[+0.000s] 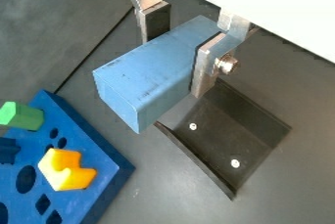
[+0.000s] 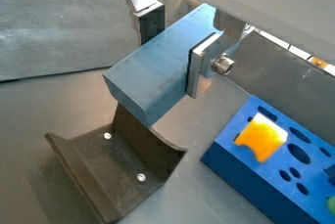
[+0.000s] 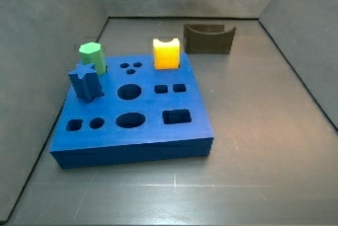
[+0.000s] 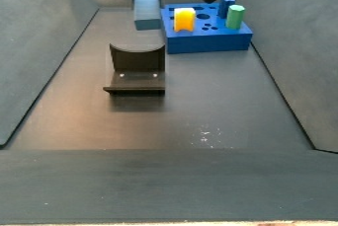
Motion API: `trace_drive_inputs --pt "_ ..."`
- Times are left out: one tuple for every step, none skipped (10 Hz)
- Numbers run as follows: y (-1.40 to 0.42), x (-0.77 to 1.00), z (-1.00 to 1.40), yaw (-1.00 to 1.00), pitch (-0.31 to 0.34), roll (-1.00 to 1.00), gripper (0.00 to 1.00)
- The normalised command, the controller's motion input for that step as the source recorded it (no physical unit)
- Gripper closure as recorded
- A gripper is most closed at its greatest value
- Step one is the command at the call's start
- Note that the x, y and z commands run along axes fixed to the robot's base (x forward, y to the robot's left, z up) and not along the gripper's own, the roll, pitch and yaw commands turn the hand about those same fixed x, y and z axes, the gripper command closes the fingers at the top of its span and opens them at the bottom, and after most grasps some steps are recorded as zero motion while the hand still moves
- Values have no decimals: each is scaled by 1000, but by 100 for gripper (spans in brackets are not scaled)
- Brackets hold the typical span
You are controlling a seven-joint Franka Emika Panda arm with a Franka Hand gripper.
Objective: Pick up the rectangle object. Move up. Place the rectangle object on the fixture. Regrasp the rectangle object. Move to above the board. Insert the rectangle object.
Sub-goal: Place the rectangle object on the fixture.
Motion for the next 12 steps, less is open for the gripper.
trace_drive_inputs --pt "42 342 -15 -70 109 -290 100" --pt "43 288 -17 -67 126 -282 100" --pt "43 218 -13 -64 146 -276 100" --pt "78 159 -1000 -100 23 -1000 100" --pt "83 147 -1000 -108 23 -1000 100" --pt "92 147 -1000 -111 39 -1000 100" --pt "92 153 -1000 -110 52 -1000 100" --pt "99 168 -1000 -116 79 -1000 100" --pt "106 173 -1000 -121 89 -1000 100" --pt "112 185 -1000 -132 105 -1000 100" --pt "119 193 -1000 -143 117 -1000 100" --pt "133 204 -1000 -167 134 -1000 100"
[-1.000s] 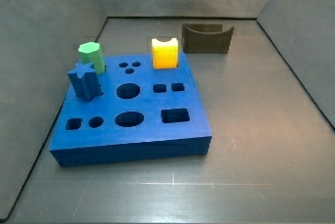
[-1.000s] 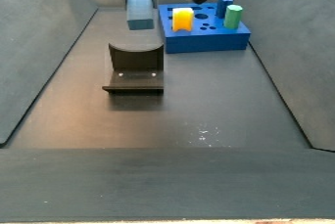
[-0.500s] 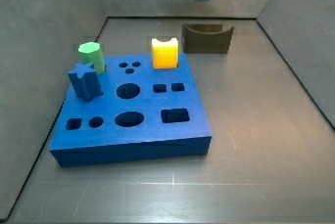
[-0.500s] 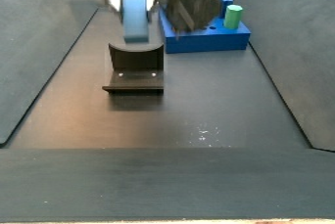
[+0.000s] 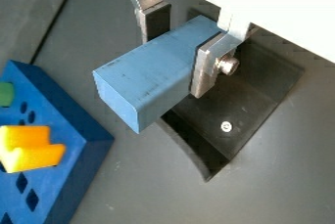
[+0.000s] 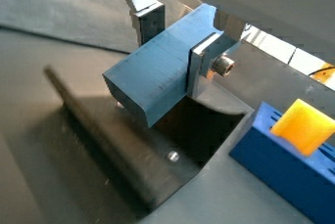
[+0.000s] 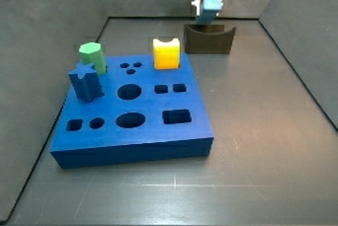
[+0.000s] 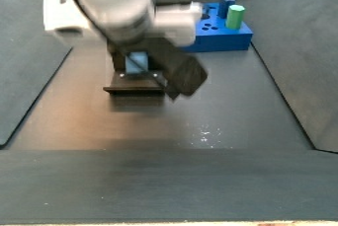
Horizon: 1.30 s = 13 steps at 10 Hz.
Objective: Pick up the rectangle object. Move up. Place the rectangle object on the fixture. Regrasp the rectangle object. Move to above the board. Insert the rectangle object.
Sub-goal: Place the rectangle object on the fixture, then regrasp the rectangle object.
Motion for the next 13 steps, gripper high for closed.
trace_drive_inputs --pt "117 184 -848 -189 146 -1000 100" --pt "96 145 -630 -154 148 -894 100" --pt "81 125 -466 -154 117 -715 100" --pt "111 95 -300 -145 77 -457 100" --pt "131 83 -265 -141 42 -377 100" --pt "139 74 -248 -134 -1 -305 100" --pt "0 0 0 0 0 0 0" --pt "0 0 1000 28 44 63 0" --pt "1 -4 1000 30 49 64 0" --pt "3 -29 1000 29 83 81 0" --pt "-1 -36 1000 22 103 102 0" --pt "-5 -40 1000 12 115 115 0" --pt "-5 -51 956 -8 123 117 0"
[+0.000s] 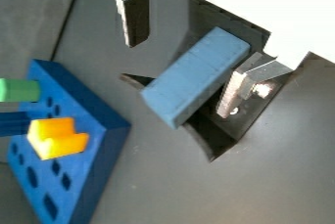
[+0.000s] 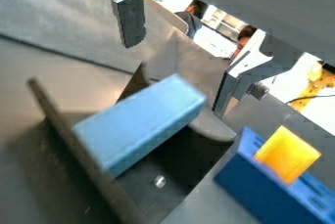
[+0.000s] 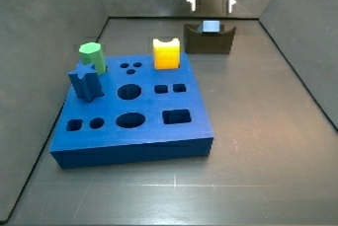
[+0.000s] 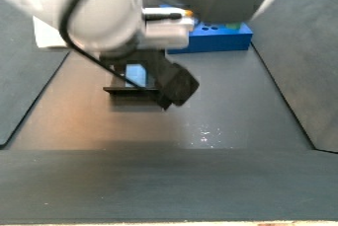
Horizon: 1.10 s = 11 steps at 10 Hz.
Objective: Pick up the rectangle object. Move up. Place the rectangle object on the fixture. Regrasp the rectangle object. Move to above the board. Insert the rectangle object.
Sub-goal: Regrasp the rectangle object.
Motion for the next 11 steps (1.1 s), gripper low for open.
trace_drive_inputs --pt "-3 -47 795 -20 124 118 0" --pt "-2 -39 581 -31 122 105 0" --pt "-2 -33 413 -37 112 97 0" --pt "-1 -35 185 -42 100 92 0" --pt "-1000 -82 785 1 39 1000 0" --pt "-1000 -84 774 1 37 1000 0" --pt "-1000 -106 764 1 28 1000 0" --pt "-999 -138 700 1 19 1000 0" --pt "-817 -118 447 1 11 1000 0" --pt "-671 -91 238 1 9 1000 0" --pt "-516 -63 67 1 5 1000 0"
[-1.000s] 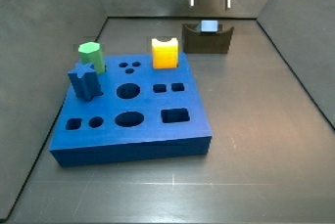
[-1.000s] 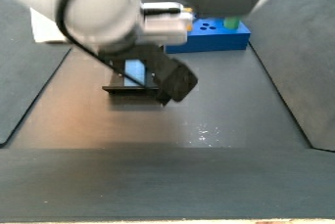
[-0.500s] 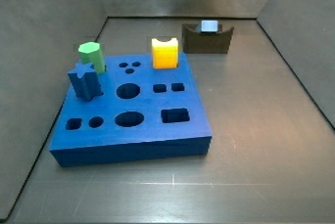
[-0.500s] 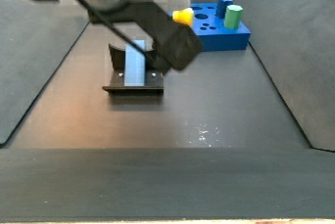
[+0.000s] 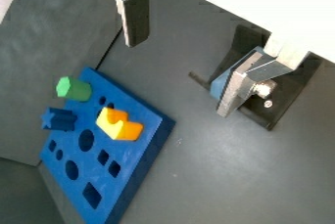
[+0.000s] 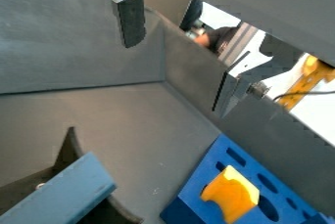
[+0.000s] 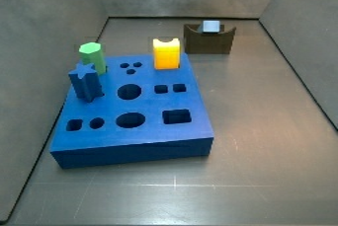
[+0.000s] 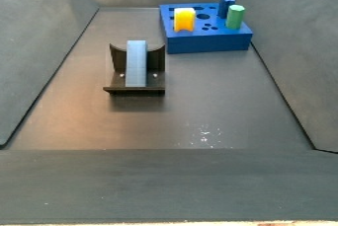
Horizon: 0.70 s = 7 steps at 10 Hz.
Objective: Pick up the rectangle object. Move up. Place the rectangle object on the fixture. Regrasp the rectangle object. Move to above the board. Insert the rectangle object.
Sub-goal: Regrasp the rectangle object.
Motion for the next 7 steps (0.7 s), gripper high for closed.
trace_drive_inputs --pt "-274 -43 35 2 3 1000 0" --pt "-90 -49 44 2 0 1000 0" --pt "-23 -54 32 3 -5 1000 0" --pt "-44 -48 16 3 -9 1000 0" --pt "-47 -47 15 3 -11 1000 0" --pt "-32 -53 19 4 -19 1000 0" --pt "-30 -52 16 4 -22 1000 0"
